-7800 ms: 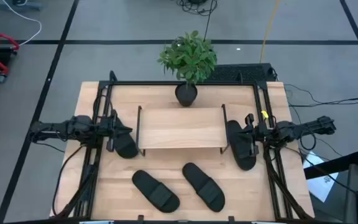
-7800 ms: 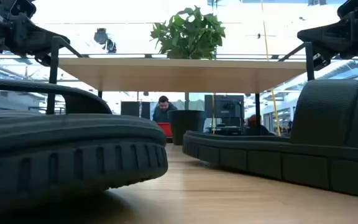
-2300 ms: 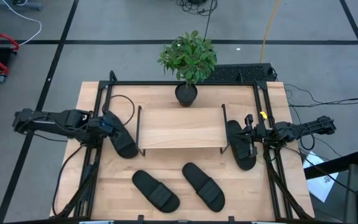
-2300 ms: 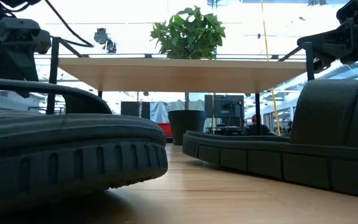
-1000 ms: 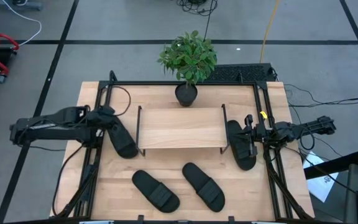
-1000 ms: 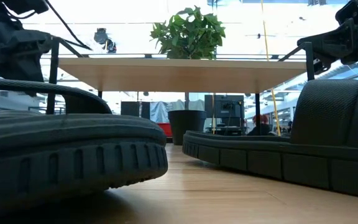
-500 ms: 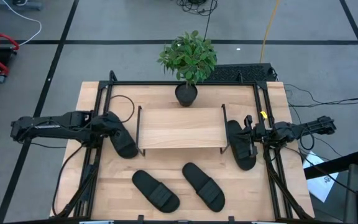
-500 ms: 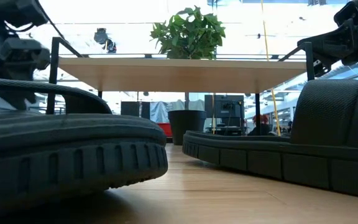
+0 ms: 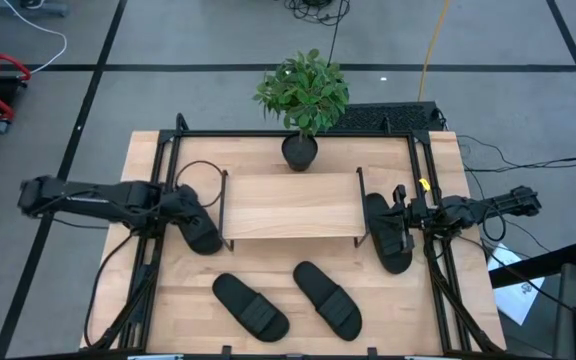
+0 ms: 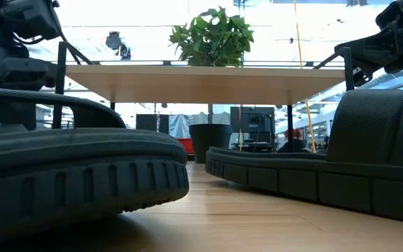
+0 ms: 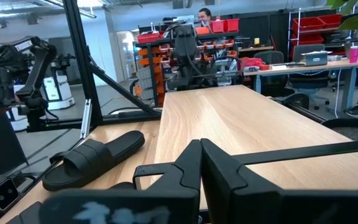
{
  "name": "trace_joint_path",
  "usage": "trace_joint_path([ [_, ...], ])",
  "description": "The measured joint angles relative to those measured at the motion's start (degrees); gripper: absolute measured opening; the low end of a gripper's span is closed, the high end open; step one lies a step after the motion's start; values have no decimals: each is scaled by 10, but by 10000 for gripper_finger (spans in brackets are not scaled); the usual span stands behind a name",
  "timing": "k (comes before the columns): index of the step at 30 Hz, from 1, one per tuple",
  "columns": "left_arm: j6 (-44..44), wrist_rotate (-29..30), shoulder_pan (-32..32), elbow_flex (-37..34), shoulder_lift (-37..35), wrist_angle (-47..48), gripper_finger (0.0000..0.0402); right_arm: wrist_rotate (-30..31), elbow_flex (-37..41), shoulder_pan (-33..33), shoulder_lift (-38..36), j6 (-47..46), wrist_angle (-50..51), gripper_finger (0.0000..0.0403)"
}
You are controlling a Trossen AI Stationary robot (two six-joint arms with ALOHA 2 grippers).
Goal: Pick and place slides into the shelf
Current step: Put the top left black slide on the shelf
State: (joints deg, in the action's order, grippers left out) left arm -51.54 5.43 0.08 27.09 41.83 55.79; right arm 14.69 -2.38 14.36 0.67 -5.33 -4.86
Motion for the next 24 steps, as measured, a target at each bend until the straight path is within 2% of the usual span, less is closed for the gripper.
trace_joint_path([
  [6,22,-31,-29,1,39,-6,304,0,0,0,0,0,0,0],
  [10,39,-44,-38,0,43,-3,272,0,0,0,0,0,0,0],
  [13,41,-44,-40,0,42,0,216,0,0,0,0,0,0,0],
  [19,38,-49,-40,2,42,0,41,0,0,0,0,0,-1,0],
  [20,35,-48,-40,5,42,0,22,0,0,0,0,0,-2,0],
  [24,24,-31,-42,32,43,39,13,0,0,0,0,0,-5,0],
])
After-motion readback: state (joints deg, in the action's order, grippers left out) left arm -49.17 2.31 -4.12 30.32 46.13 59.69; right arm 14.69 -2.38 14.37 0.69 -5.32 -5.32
